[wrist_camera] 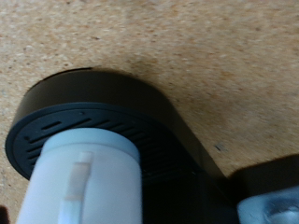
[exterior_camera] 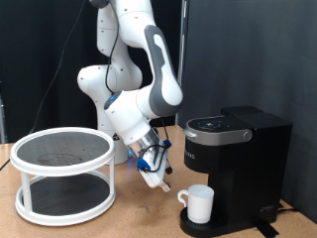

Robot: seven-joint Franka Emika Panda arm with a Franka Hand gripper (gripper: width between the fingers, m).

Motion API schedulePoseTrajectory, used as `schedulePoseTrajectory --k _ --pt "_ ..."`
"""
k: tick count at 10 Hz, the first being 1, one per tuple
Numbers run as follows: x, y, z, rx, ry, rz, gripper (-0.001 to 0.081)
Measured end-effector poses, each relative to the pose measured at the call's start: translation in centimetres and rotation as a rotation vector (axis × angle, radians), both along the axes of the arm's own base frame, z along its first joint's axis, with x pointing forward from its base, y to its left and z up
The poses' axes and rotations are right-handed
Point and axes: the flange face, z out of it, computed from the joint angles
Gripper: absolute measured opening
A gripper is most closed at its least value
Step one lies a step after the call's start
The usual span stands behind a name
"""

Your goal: Make a cup of coffee with the keurig machine

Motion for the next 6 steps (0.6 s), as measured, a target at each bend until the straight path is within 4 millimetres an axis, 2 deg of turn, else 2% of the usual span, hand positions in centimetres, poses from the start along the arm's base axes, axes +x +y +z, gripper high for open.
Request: schedulePoseTrajectory --k 2,3,5,6 --pt "-1.8 -0.7 1.1 0.035 -0.013 0.007 0.0734" --pt "-1.8 -0.8 1.0 0.031 -0.011 0.005 0.0734" --pt "-2.9 0.4 0.9 0.092 0.113 0.079 0.0734" --pt "-3.7 1.1 1.4 0.134 0.114 0.131 0.0734"
